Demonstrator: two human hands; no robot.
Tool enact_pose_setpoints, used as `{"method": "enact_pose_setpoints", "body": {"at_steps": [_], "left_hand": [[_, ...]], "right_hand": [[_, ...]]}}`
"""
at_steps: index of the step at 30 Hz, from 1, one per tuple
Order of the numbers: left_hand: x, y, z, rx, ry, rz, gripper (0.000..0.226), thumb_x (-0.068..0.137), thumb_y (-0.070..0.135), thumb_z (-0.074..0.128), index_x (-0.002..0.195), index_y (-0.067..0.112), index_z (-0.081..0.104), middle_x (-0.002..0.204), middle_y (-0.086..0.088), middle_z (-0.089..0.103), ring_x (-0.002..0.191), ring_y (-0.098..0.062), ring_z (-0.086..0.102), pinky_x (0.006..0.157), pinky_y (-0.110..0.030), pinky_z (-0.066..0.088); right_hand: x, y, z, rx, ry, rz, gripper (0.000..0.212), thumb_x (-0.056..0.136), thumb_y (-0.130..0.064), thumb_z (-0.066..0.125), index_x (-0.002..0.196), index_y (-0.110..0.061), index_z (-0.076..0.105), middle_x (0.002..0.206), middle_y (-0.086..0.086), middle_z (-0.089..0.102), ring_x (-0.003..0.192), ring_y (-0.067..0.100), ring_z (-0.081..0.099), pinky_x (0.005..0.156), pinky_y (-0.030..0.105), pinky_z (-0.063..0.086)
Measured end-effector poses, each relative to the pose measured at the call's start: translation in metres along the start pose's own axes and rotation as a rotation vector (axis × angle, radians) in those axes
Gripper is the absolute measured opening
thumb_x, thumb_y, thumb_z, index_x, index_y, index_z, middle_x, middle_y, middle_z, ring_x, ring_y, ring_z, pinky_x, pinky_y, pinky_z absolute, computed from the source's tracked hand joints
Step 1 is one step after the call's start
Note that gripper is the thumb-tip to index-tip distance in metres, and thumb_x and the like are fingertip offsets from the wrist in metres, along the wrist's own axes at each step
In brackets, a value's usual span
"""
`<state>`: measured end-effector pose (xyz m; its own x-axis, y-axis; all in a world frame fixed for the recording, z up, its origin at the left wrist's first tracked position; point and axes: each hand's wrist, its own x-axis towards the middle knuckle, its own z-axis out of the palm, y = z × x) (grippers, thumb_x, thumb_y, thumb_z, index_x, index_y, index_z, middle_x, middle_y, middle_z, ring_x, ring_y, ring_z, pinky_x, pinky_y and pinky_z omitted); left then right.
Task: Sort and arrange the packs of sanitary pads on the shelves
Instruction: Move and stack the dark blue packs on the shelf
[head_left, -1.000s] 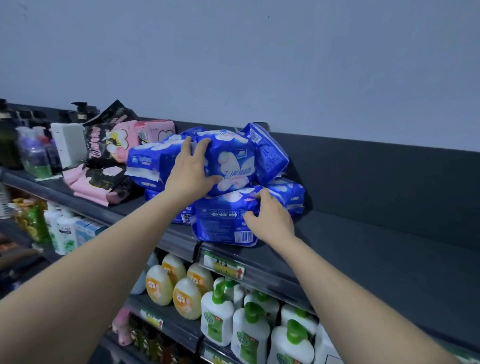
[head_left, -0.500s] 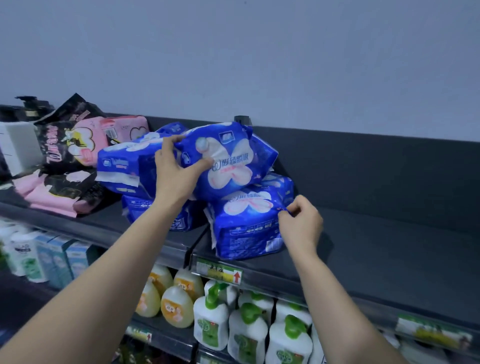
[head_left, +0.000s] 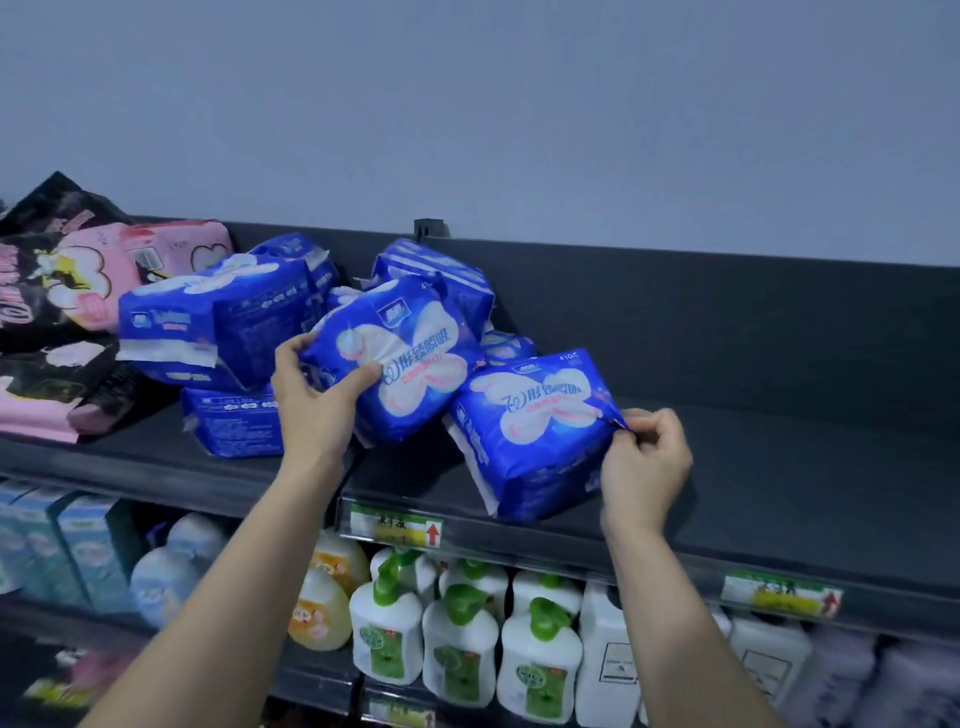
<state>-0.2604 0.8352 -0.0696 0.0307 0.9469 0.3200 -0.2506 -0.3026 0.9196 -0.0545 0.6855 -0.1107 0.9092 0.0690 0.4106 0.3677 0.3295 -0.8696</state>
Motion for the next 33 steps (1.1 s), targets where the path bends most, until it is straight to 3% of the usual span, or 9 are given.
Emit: {"method": "enact_pose_setpoints", "body": {"at_steps": [3,6,10,12,13,16,23,29,33], "left_hand": [[-0.008,-0.01,-0.001,0.101,-0.029,-0.001,0.058,0.045,0.045,0.081,0.088,0.063,0.046,0.132,-0.001,0.046,0.114,-0.02,0.056,0.096,-0.051,0.049],[-0.017,-0.012,0.002,0.127,-0.024,0.005,0.059,0.053,0.035,0.083,0.093,0.058,0.046,0.132,-0.002,0.046,0.113,-0.019,0.056,0.097,-0.049,0.049],[-0.021,-0.019,0.005,0.144,-0.043,0.032,0.059,0.07,0.015,0.083,0.105,0.043,0.045,0.132,-0.004,0.047,0.117,-0.024,0.052,0.1,-0.045,0.046],[-0.022,-0.019,0.005,0.135,-0.058,0.021,0.06,0.067,0.019,0.084,0.097,0.053,0.046,0.131,-0.003,0.05,0.118,-0.023,0.053,0.099,-0.047,0.047],[-0.023,-0.018,0.006,0.131,-0.065,0.01,0.06,0.066,0.019,0.085,0.094,0.055,0.046,0.131,-0.002,0.051,0.117,-0.023,0.054,0.097,-0.047,0.049],[-0.021,-0.021,0.008,0.073,-0.095,0.002,0.058,0.073,0.008,0.081,0.101,0.045,0.047,0.13,-0.004,0.054,0.112,-0.021,0.058,0.081,-0.035,0.054],[-0.028,-0.018,0.007,0.032,-0.132,0.08,0.062,0.075,-0.006,0.076,0.1,0.044,0.049,0.131,-0.002,0.052,0.118,-0.02,0.058,0.097,-0.051,0.05],[-0.021,-0.004,0.005,-0.022,-0.083,0.135,0.055,0.076,-0.006,0.074,0.104,0.034,0.047,0.13,-0.007,0.053,0.114,-0.022,0.06,0.094,-0.042,0.052],[-0.017,0.001,-0.004,-0.044,0.013,0.059,0.055,0.074,0.0,0.077,0.105,0.035,0.047,0.13,-0.008,0.055,0.114,-0.023,0.06,0.092,-0.044,0.053]], "right_hand": [[0.003,-0.005,-0.006,-0.014,-0.063,0.15,0.028,0.076,0.003,0.048,0.058,-0.018,0.046,0.073,0.0,0.062,0.072,0.018,0.053,0.068,0.03,0.041],[0.011,-0.017,-0.008,0.002,-0.103,0.299,0.021,0.072,-0.028,0.052,0.055,-0.019,0.043,0.066,0.002,0.053,0.067,0.018,0.046,0.064,0.034,0.036],[0.025,-0.031,-0.002,-0.23,-0.293,0.433,0.062,0.062,-0.077,0.061,0.076,-0.018,0.054,0.085,-0.001,0.065,0.079,0.019,0.064,0.074,0.035,0.052],[0.034,-0.04,-0.001,-0.303,-0.458,0.572,0.082,0.06,-0.07,0.074,0.112,-0.01,0.056,0.103,0.005,0.069,0.087,0.024,0.07,0.076,0.04,0.059],[0.038,-0.045,-0.003,-0.324,-0.542,0.631,0.078,0.067,-0.057,0.078,0.12,-0.006,0.055,0.103,0.008,0.071,0.082,0.026,0.072,0.07,0.039,0.06],[0.048,-0.058,-0.009,-0.403,-0.717,0.656,0.034,0.081,-0.028,0.075,0.107,-0.009,0.064,0.08,0.007,0.076,0.059,0.019,0.072,0.047,0.025,0.053],[0.051,-0.061,-0.015,-0.232,-0.737,0.486,0.03,0.077,-0.003,0.077,0.094,-0.011,0.053,0.101,0.009,0.071,0.078,0.027,0.073,0.057,0.037,0.059],[0.045,-0.071,-0.011,-0.156,-0.644,-0.012,0.029,0.076,-0.012,0.078,0.077,-0.028,0.053,0.1,0.012,0.066,0.093,0.033,0.065,0.076,0.05,0.058],[0.028,-0.05,-0.009,-0.066,-0.577,-0.044,0.023,0.073,-0.025,0.073,0.082,-0.036,0.054,0.104,0.017,0.061,0.095,0.038,0.06,0.082,0.056,0.053]]}}
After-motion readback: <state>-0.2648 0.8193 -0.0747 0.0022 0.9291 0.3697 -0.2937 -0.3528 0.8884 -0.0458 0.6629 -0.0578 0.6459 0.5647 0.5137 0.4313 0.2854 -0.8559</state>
